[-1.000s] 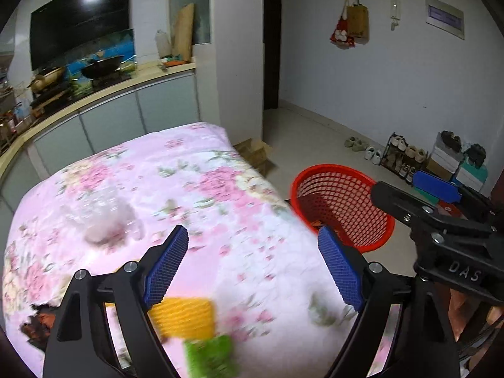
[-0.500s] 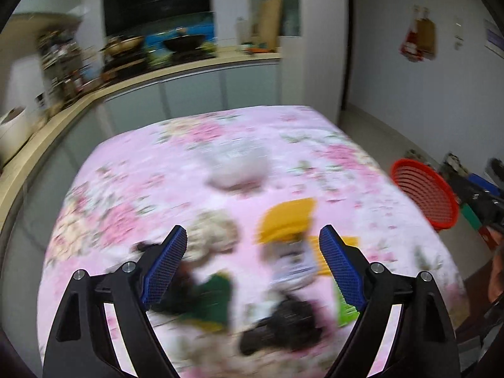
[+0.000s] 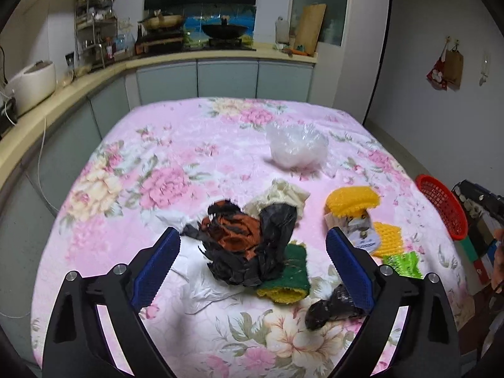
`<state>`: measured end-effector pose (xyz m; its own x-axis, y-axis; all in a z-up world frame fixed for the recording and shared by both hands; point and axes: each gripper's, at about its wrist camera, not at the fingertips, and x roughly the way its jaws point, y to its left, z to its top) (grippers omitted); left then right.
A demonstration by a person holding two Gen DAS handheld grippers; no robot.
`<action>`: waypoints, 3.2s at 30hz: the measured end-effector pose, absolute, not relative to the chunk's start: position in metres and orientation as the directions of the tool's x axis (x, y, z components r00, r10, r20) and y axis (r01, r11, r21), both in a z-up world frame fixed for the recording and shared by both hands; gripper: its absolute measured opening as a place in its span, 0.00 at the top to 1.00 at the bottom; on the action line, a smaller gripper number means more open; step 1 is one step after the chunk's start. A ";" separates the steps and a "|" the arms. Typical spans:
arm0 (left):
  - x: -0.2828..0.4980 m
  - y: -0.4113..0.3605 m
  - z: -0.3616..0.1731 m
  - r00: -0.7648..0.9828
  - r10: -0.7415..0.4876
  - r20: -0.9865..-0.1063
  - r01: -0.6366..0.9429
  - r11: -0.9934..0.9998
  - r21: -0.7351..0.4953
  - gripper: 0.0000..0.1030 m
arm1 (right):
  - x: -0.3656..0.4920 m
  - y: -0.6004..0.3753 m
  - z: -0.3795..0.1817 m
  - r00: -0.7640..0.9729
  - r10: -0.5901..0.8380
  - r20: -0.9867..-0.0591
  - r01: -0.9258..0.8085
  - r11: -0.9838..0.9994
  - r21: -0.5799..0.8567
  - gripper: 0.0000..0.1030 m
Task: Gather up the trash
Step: 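Grasp the black plastic bag with the left tool while the right tool grasps the green snack packet, then carry the black bag and green packet over the red basket with both tools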
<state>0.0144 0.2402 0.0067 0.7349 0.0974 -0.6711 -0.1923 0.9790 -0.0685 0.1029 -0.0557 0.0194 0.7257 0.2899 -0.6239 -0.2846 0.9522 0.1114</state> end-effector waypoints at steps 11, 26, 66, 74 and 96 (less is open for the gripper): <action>0.034 0.258 -0.026 0.683 0.116 -0.721 -0.264 0.960 -0.096 0.20 | 0.118 -0.052 0.006 0.693 0.282 -0.663 -0.272 0.954 0.122 0.19; 0.022 0.260 -0.013 0.716 0.102 -0.690 -0.254 0.960 -0.122 0.60 | 0.132 -0.005 0.005 0.624 0.394 -0.674 -0.402 0.903 0.156 0.19; 0.007 0.259 0.019 0.753 0.151 -0.641 -0.284 0.952 -0.110 0.60 | 0.075 0.010 -0.063 0.498 0.397 -0.771 -0.491 0.862 0.127 0.62; 0.009 0.252 0.026 0.763 0.148 -0.629 -0.272 0.956 -0.106 0.60 | 0.074 -0.004 -0.043 0.542 0.405 -0.737 -0.479 0.869 0.125 0.63; 0.051 0.209 0.071 0.837 0.143 -0.527 -0.191 0.981 -0.038 0.60 | 0.116 -0.033 0.035 0.702 0.429 -0.569 -0.421 0.894 0.155 0.63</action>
